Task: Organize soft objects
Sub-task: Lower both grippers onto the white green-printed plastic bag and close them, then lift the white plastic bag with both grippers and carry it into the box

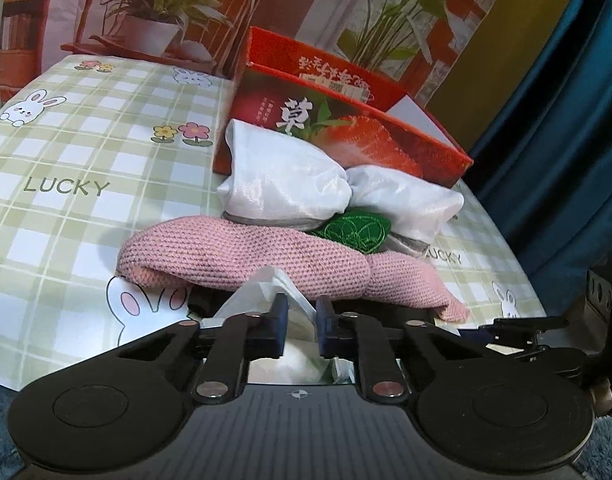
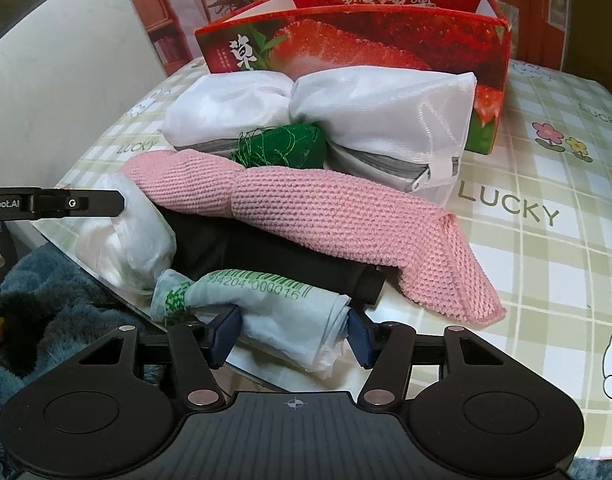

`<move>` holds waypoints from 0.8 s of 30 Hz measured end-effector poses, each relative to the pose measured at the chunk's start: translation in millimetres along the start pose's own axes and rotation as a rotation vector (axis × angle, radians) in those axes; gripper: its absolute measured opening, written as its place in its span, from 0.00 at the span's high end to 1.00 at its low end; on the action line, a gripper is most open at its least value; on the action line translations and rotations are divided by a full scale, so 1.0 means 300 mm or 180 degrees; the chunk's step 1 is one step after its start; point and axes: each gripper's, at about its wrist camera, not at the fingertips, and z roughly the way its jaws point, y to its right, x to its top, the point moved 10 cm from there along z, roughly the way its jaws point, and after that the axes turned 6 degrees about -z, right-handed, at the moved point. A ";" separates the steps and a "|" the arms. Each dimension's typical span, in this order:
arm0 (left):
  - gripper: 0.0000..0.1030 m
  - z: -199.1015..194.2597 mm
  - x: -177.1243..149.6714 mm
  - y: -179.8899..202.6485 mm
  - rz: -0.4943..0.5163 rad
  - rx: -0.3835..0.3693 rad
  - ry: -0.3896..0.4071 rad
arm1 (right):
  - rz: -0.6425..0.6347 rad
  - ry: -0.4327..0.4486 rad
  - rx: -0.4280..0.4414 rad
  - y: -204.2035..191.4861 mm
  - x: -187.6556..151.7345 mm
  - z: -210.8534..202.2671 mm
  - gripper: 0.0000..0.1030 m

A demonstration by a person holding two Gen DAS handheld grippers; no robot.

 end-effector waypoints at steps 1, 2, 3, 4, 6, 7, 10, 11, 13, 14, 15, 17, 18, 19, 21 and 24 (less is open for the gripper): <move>0.90 -0.002 0.002 -0.002 -0.0017 -0.0014 0.0012 | 0.0003 0.0008 0.0002 0.001 0.001 -0.002 0.50; 0.91 -0.004 0.005 -0.003 -0.0028 -0.0024 0.0028 | 0.0003 0.0017 0.0001 0.001 0.002 -0.004 0.50; 0.92 -0.007 0.008 -0.003 -0.0030 -0.0032 0.0045 | 0.0004 0.0028 0.0003 0.001 0.005 -0.006 0.52; 0.93 -0.012 0.012 -0.001 -0.0031 -0.0042 0.0071 | 0.0005 0.0042 0.0005 0.001 0.007 -0.009 0.53; 0.93 -0.026 0.021 0.003 -0.0024 -0.0078 0.0134 | 0.0016 0.0071 0.0012 0.001 0.009 -0.015 0.60; 0.94 -0.035 0.027 0.008 -0.0012 -0.0103 0.0173 | 0.0022 0.0092 0.0016 0.002 0.011 -0.020 0.61; 0.95 -0.061 0.047 0.029 0.0083 -0.0128 0.0289 | 0.0042 0.0173 0.0025 0.006 0.023 -0.038 0.63; 0.95 -0.072 0.056 0.037 0.0116 -0.0133 0.0332 | 0.0049 0.0209 0.0027 0.008 0.029 -0.046 0.65; 0.95 -0.091 0.080 0.045 0.0168 -0.0126 0.0408 | 0.0064 0.0286 0.0021 0.015 0.044 -0.063 0.69; 0.95 -0.100 0.094 0.050 0.0183 -0.0136 0.0445 | 0.0072 0.0320 0.0018 0.017 0.052 -0.072 0.70; 0.95 -0.108 0.108 0.050 0.0195 -0.0141 0.0474 | 0.0083 0.0364 0.0022 0.020 0.060 -0.083 0.70; 0.95 -0.122 0.134 0.063 0.0241 -0.0145 0.0537 | 0.0096 0.0454 0.0032 0.025 0.081 -0.104 0.70; 0.95 -0.129 0.148 0.071 0.0268 -0.0146 0.0571 | 0.0092 0.0499 0.0029 0.028 0.093 -0.115 0.71; 0.95 -0.135 0.163 0.079 0.0292 -0.0154 0.0600 | 0.0088 0.0537 0.0031 0.030 0.103 -0.124 0.71; 0.95 -0.144 0.193 0.098 0.0336 -0.0169 0.0667 | 0.0079 0.0622 0.0019 0.038 0.133 -0.145 0.71; 0.95 -0.158 0.256 0.136 0.0389 -0.0222 0.0778 | 0.0039 0.0773 -0.0024 0.059 0.190 -0.191 0.71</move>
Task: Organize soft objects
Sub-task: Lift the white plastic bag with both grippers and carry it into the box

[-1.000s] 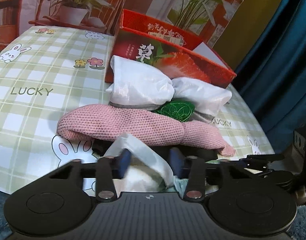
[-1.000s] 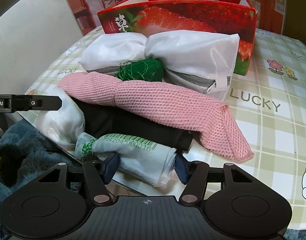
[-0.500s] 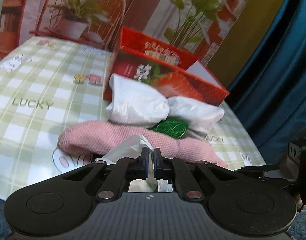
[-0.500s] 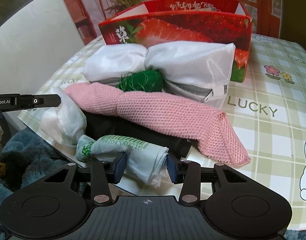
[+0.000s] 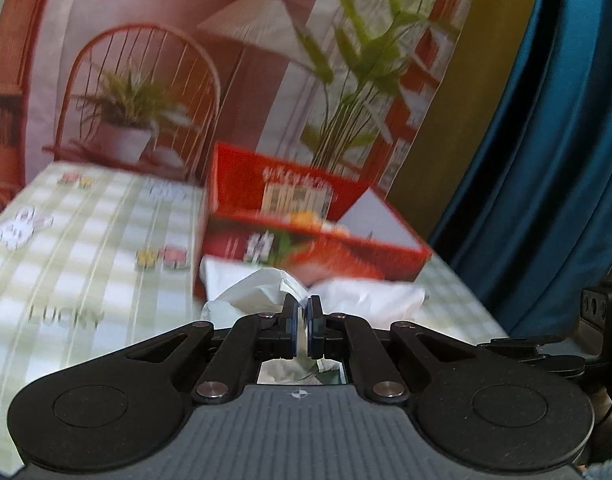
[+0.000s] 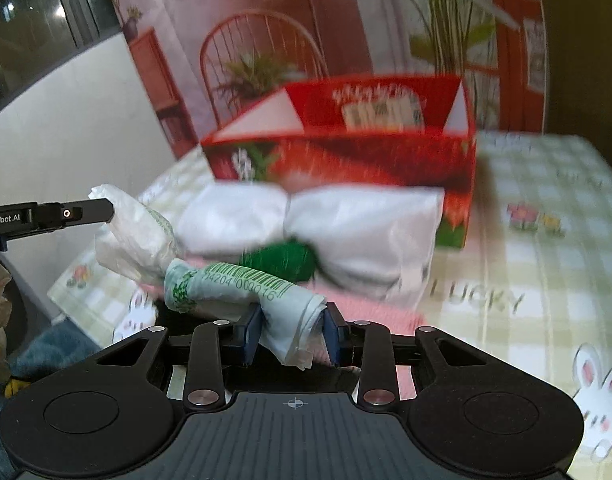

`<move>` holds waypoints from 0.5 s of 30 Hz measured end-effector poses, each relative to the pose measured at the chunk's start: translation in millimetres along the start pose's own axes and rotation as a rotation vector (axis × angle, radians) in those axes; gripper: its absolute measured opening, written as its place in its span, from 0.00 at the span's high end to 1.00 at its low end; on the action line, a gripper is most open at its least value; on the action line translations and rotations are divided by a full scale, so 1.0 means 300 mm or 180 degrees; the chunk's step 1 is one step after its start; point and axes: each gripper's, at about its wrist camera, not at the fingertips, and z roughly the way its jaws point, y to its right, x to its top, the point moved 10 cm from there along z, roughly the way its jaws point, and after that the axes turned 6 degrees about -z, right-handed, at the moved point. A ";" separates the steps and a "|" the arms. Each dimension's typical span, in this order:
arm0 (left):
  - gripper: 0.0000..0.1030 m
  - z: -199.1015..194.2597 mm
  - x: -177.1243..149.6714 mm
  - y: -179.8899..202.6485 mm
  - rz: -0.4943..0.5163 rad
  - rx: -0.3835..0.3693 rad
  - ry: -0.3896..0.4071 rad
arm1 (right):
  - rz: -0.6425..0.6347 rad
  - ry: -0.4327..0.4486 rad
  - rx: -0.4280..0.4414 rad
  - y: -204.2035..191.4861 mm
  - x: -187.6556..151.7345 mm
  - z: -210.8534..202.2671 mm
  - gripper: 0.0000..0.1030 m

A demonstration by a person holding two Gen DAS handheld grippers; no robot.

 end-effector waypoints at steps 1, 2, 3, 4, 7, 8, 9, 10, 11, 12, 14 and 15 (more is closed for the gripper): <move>0.95 0.006 0.027 0.012 0.0021 -0.0034 0.0040 | -0.0009 0.0051 -0.0014 0.009 0.027 -0.007 0.71; 0.95 0.008 0.050 0.025 0.0052 -0.0060 0.0077 | -0.0010 0.0098 -0.0024 0.021 0.057 -0.017 0.71; 0.95 0.016 0.078 0.041 0.0096 -0.0070 0.0121 | -0.0003 0.0142 -0.0036 0.030 0.087 -0.024 0.71; 0.95 0.026 0.109 0.056 0.0145 -0.0079 0.0168 | -0.0006 0.0185 -0.0047 0.039 0.120 -0.031 0.71; 0.95 0.068 0.206 0.096 0.0235 -0.0112 0.0284 | -0.0134 0.0333 -0.0142 0.069 0.234 -0.046 0.71; 0.95 0.084 0.234 0.108 0.0256 -0.0113 0.0315 | -0.0165 0.0378 -0.0175 0.082 0.268 -0.050 0.71; 0.95 0.101 0.262 0.118 0.0281 -0.0113 0.0341 | -0.0183 0.0414 -0.0203 0.096 0.301 -0.050 0.71; 0.95 0.120 0.287 0.126 0.0305 -0.0111 0.0356 | -0.0191 0.0447 -0.0225 0.114 0.337 -0.045 0.71; 0.95 0.140 0.313 0.131 0.0323 -0.0104 0.0373 | -0.0203 0.0472 -0.0247 0.130 0.372 -0.038 0.71; 0.95 0.167 0.340 0.136 0.0338 -0.0104 0.0380 | -0.0222 0.0486 -0.0270 0.145 0.402 -0.032 0.71; 0.95 0.219 0.385 0.136 0.0344 -0.0081 0.0376 | -0.0271 0.0501 -0.0324 0.176 0.464 -0.004 0.71; 0.95 0.246 0.405 0.129 0.0342 -0.0067 0.0361 | -0.0285 0.0500 -0.0348 0.190 0.490 0.010 0.71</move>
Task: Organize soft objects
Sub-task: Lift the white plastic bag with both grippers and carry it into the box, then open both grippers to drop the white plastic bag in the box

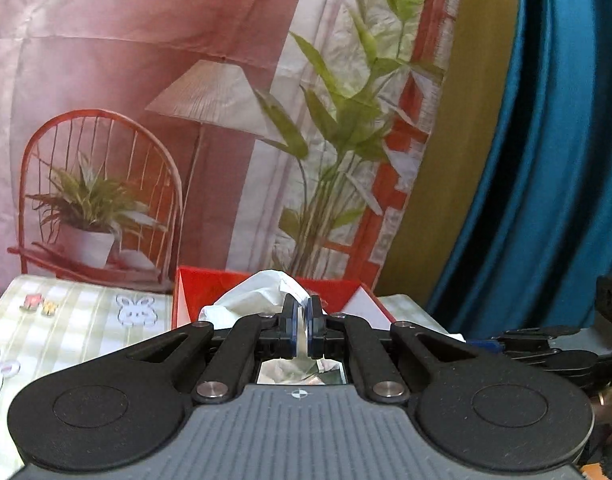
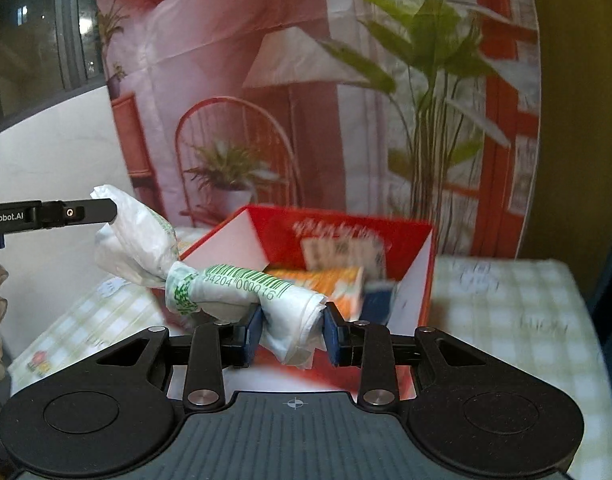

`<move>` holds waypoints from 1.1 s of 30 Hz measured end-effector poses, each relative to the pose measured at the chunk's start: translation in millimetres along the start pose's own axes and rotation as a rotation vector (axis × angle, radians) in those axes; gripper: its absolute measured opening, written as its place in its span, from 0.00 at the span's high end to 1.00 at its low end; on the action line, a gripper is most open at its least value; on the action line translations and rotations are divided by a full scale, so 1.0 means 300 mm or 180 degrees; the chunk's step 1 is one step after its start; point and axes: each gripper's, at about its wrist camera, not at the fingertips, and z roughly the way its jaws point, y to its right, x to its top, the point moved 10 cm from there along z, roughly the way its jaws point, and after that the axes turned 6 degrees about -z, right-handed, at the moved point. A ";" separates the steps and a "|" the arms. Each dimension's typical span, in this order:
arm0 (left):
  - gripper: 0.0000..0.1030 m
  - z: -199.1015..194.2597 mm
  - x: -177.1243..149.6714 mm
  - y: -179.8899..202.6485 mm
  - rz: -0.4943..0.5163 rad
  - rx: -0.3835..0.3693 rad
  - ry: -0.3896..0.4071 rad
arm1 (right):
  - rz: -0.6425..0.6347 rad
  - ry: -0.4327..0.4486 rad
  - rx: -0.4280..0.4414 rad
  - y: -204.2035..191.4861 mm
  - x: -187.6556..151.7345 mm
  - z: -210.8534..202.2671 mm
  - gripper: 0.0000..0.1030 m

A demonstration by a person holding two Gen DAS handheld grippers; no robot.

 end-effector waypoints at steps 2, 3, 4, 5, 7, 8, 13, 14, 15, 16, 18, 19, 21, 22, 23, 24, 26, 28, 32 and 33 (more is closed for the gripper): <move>0.95 0.061 0.029 -0.023 -0.0001 0.0028 -0.0039 | -0.0027 -0.0010 -0.0050 0.034 0.040 0.053 0.71; 0.95 0.096 0.041 -0.035 0.0003 0.0066 -0.0054 | -0.0039 -0.0017 -0.0072 0.047 0.057 0.080 0.71; 0.95 0.127 0.050 -0.050 0.0002 0.0083 -0.0074 | -0.0056 -0.0027 -0.0095 0.061 0.072 0.109 0.71; 0.95 0.151 0.057 -0.069 -0.0004 0.0101 -0.0089 | -0.0072 -0.0036 -0.0117 0.073 0.088 0.140 0.71; 0.95 0.215 0.068 -0.103 -0.0057 0.0154 -0.0131 | -0.0104 -0.0080 -0.0160 0.096 0.111 0.203 0.71; 0.95 0.232 0.070 -0.122 -0.0103 0.0172 -0.0138 | -0.0120 -0.0105 -0.0181 0.108 0.121 0.234 0.71; 0.95 0.358 0.072 -0.179 -0.0214 0.0248 -0.0251 | -0.0181 -0.0231 -0.0312 0.159 0.158 0.373 0.72; 0.95 0.383 0.071 -0.185 -0.0202 0.0266 -0.0285 | -0.0200 -0.0261 -0.0344 0.169 0.163 0.397 0.72; 0.95 0.408 0.066 -0.193 -0.0189 0.0289 -0.0326 | -0.0216 -0.0293 -0.0369 0.178 0.167 0.421 0.72; 0.95 0.432 0.061 -0.201 -0.0173 0.0317 -0.0373 | -0.0228 -0.0333 -0.0393 0.188 0.169 0.446 0.72; 0.95 0.475 0.052 -0.217 -0.0144 0.0355 -0.0448 | -0.0250 -0.0411 -0.0437 0.205 0.170 0.490 0.72; 0.94 0.495 0.049 -0.224 -0.0117 0.0371 -0.0477 | -0.0259 -0.0443 -0.0455 0.213 0.170 0.510 0.72; 0.92 0.523 0.044 -0.233 -0.0027 0.0372 -0.0524 | -0.0273 -0.0495 -0.0481 0.224 0.170 0.541 0.72; 0.90 0.535 0.042 -0.241 0.0005 0.0419 -0.0550 | -0.0282 -0.0523 -0.0494 0.228 0.168 0.557 0.72; 0.85 0.544 0.041 -0.246 0.0006 0.0431 -0.0571 | -0.0293 -0.0544 -0.0504 0.231 0.166 0.571 0.72; 0.78 0.550 0.039 -0.254 -0.0020 0.0412 -0.0585 | -0.0307 -0.0574 -0.0515 0.234 0.163 0.583 0.72; 0.67 0.559 0.034 -0.268 -0.0060 0.0437 -0.0598 | -0.0323 -0.0656 -0.0547 0.243 0.153 0.613 0.72; 0.65 0.565 0.029 -0.272 -0.0045 0.0452 -0.0610 | -0.0287 -0.0755 -0.0550 0.247 0.142 0.642 0.74; 0.65 0.571 0.018 -0.276 -0.0062 0.0448 -0.0635 | -0.0344 -0.0914 -0.0555 0.239 0.134 0.693 0.74; 0.64 0.571 0.017 -0.275 -0.0069 0.0446 -0.0638 | -0.0371 -0.0958 -0.0560 0.236 0.131 0.706 0.74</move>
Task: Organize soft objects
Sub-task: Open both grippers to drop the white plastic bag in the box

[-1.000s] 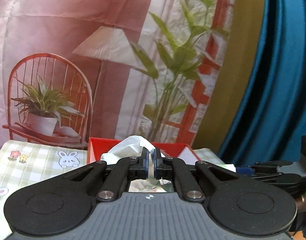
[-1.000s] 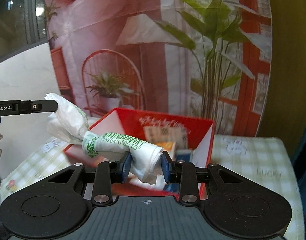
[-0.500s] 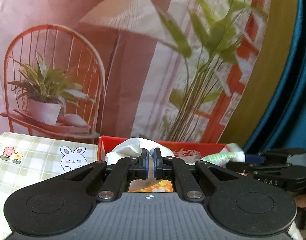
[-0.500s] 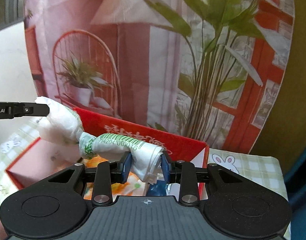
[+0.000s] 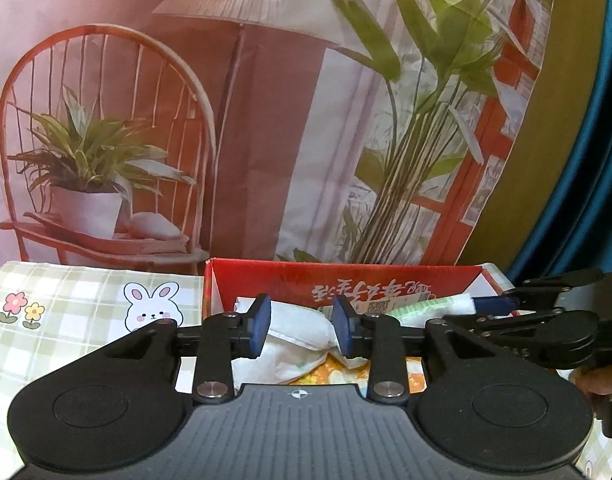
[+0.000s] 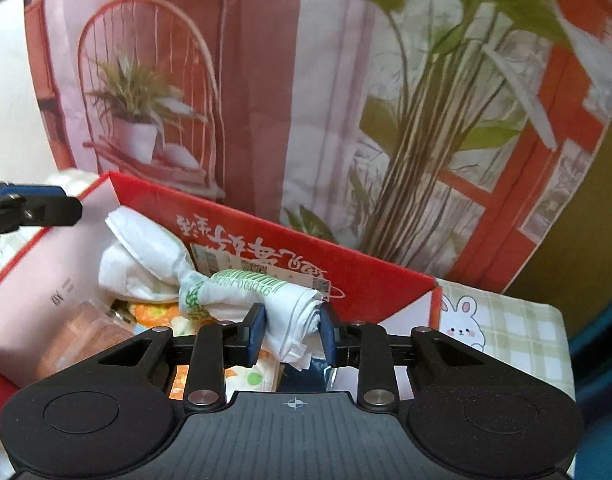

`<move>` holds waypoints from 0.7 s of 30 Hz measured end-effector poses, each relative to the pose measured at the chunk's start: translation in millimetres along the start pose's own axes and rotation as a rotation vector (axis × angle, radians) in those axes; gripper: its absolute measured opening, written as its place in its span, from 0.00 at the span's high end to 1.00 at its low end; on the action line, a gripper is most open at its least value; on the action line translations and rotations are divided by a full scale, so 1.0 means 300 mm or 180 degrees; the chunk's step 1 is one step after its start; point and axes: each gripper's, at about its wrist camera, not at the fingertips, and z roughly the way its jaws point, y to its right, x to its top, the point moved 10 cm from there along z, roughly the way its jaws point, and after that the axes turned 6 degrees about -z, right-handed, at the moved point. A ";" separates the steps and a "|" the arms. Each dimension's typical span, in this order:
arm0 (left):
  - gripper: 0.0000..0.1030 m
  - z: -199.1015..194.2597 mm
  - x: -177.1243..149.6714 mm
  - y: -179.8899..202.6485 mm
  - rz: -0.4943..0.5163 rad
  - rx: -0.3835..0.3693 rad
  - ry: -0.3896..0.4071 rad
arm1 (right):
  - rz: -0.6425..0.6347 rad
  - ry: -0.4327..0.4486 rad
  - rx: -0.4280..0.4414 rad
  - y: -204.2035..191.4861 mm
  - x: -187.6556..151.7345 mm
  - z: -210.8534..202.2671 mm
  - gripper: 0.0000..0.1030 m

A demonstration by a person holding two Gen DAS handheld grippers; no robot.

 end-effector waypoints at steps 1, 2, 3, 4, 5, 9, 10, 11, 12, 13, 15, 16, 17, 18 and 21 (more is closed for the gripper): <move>0.63 0.000 -0.001 0.001 0.0000 -0.0002 -0.0002 | -0.0021 -0.0048 -0.0009 -0.004 -0.001 0.014 0.74; 0.59 -0.001 -0.003 0.003 0.0007 0.0003 -0.0001 | -0.0041 -0.0074 -0.0018 -0.007 -0.001 0.025 0.74; 0.55 -0.003 -0.004 0.004 0.0019 0.0013 0.0004 | -0.0062 -0.0102 -0.0030 -0.008 -0.001 0.038 0.74; 0.53 -0.005 -0.006 0.005 0.0031 0.0026 0.0007 | -0.0082 -0.0131 -0.0051 -0.008 -0.004 0.049 0.74; 0.48 -0.008 -0.008 0.006 0.0044 0.0043 0.0009 | -0.0093 -0.0137 -0.0079 -0.006 -0.006 0.054 0.74; 0.22 -0.030 -0.014 0.001 0.0112 0.0166 0.0048 | -0.0032 -0.0034 -0.0182 0.010 -0.004 0.030 0.60; 0.20 -0.041 -0.013 -0.002 0.0110 0.0184 0.0070 | -0.0048 0.0017 -0.0214 0.014 0.002 0.017 0.55; 0.16 -0.053 -0.011 -0.002 0.0104 0.0189 0.0088 | -0.0049 0.0087 -0.0222 0.014 0.010 -0.003 0.46; 0.13 -0.067 -0.009 -0.002 0.0098 0.0188 0.0092 | -0.0021 0.0176 -0.0198 0.015 0.018 -0.025 0.38; 0.11 -0.086 -0.008 -0.001 0.0105 0.0188 0.0097 | 0.0042 0.0272 -0.0178 0.018 0.026 -0.053 0.34; 0.05 -0.125 -0.004 0.003 0.0167 0.0208 0.0150 | 0.0196 0.0446 -0.0112 0.023 0.038 -0.114 0.28; 0.04 -0.149 -0.002 0.004 0.0208 0.0236 0.0190 | 0.0245 0.0510 -0.0072 0.019 0.040 -0.140 0.26; 0.03 -0.173 -0.002 0.008 0.0239 0.0264 0.0224 | 0.0270 0.0566 -0.0041 0.015 0.042 -0.166 0.18; 0.02 -0.195 -0.003 0.013 0.0260 0.0283 0.0246 | 0.0277 0.0618 -0.0029 0.012 0.042 -0.190 0.09; 0.00 -0.262 -0.015 0.018 0.0284 0.0339 0.0294 | 0.0252 0.0776 -0.0085 -0.012 0.028 -0.265 0.00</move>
